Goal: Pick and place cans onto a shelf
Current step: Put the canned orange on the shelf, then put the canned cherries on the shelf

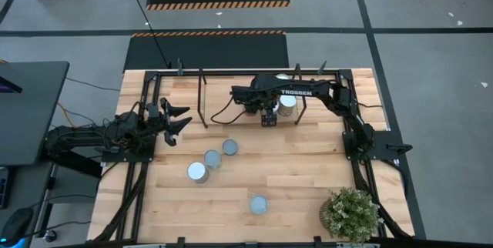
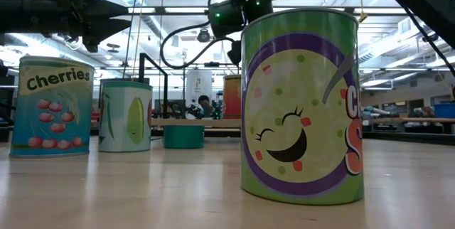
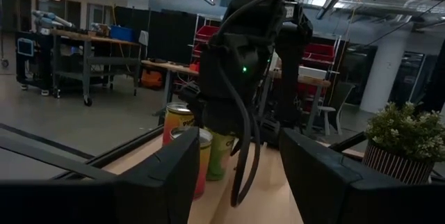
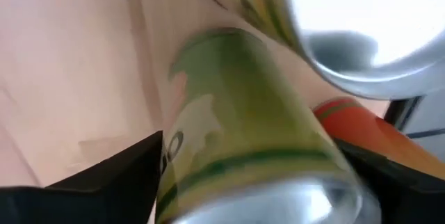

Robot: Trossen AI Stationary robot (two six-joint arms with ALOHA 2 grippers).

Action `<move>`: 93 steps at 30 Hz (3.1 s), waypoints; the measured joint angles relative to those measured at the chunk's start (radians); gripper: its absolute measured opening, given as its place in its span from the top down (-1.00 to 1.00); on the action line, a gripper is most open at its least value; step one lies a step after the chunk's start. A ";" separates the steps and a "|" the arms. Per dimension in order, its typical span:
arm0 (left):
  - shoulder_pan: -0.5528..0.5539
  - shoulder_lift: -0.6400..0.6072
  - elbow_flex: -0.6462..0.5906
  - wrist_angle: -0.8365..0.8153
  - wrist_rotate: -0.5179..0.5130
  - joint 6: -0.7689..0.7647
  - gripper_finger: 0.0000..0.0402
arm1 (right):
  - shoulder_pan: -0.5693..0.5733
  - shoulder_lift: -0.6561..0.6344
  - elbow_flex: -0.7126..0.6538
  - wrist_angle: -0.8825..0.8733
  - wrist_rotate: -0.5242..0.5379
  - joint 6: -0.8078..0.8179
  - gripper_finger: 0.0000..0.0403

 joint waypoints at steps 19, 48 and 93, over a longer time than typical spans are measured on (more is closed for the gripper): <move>0.000 0.000 0.000 -0.001 0.000 0.000 -0.01 | 0.030 -0.008 0.042 -0.070 0.074 0.083 -0.98; 0.001 0.000 0.001 -0.020 0.000 -0.046 -0.01 | 0.248 -0.008 0.216 0.529 -0.215 -0.058 -0.97; -0.588 0.761 0.669 -1.231 0.210 -0.941 0.22 | 0.314 -0.346 -0.642 1.198 -0.210 -0.191 -0.87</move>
